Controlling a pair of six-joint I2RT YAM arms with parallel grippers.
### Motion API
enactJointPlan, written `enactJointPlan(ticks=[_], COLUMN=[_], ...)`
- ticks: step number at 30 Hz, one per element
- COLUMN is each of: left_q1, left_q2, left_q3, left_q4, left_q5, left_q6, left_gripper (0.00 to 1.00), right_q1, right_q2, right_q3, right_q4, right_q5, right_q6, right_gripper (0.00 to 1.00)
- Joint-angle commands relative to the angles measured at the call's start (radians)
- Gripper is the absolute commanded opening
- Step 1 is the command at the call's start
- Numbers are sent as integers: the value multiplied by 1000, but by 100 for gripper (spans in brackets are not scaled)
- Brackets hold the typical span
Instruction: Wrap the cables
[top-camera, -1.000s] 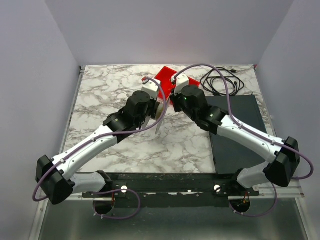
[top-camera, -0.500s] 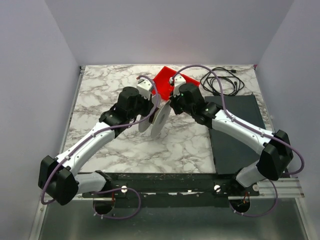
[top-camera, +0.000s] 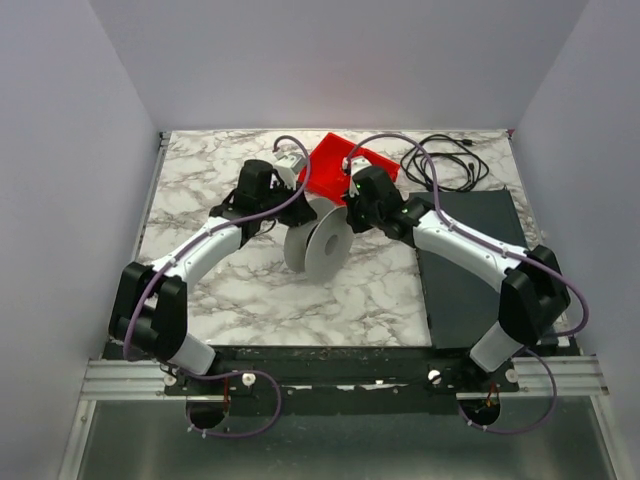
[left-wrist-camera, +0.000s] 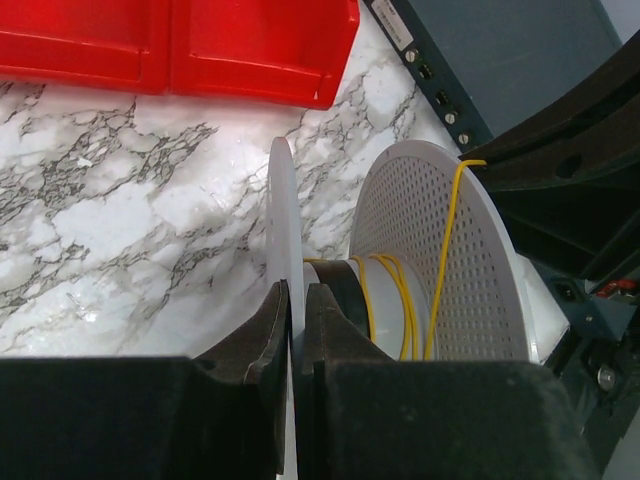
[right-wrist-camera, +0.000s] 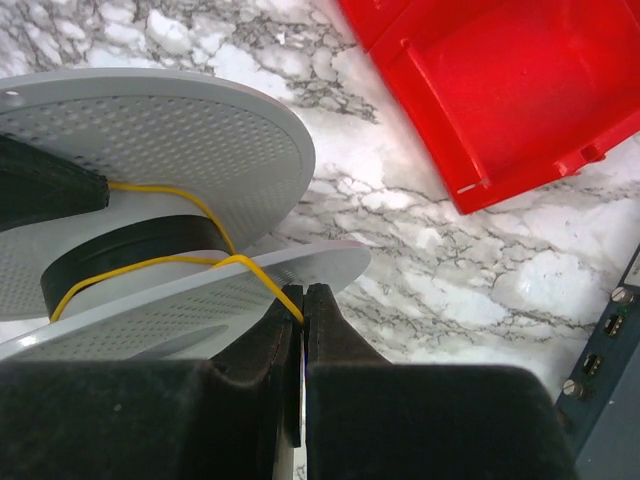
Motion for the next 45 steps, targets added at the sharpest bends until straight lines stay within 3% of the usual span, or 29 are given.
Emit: enactJointPlan(ticks=[1,8,18,21,25,29,31,37,45], left_q1=[-19,16,37,39,45,49,49,50,50], left_q2=[107,193,201,196,191,169,159,144,99], left_q3=[38,46,97,113,123,113,115,130,95], left_q4=[81,76,-118,-159,-202,-199,-208,-275,-215], left_q5=[345,378,263,221,181,185,175,133,210], left_q6=[-128,-180,-102,-79,-64,-65,-59,-4,-17], left_gripper=[0,0,56,63,65,63,55,3,0], right_q1=[0,0,1,2,10,14,15,13,7], right_q2=[120,236,305,331,347,334,326,322,303], right_q3=[52,165,170,185,191,192,191,157,121], right_q4=[1,-31,32,36,49,48,42,32,37], right_q5=[-67,-96,-114,-113,-91,-73,-64,-19,-4], right_q6=[94,224,330,366,416,425,418,371,316], right_gripper=[1,1,1,1,1,1,1,1,1])
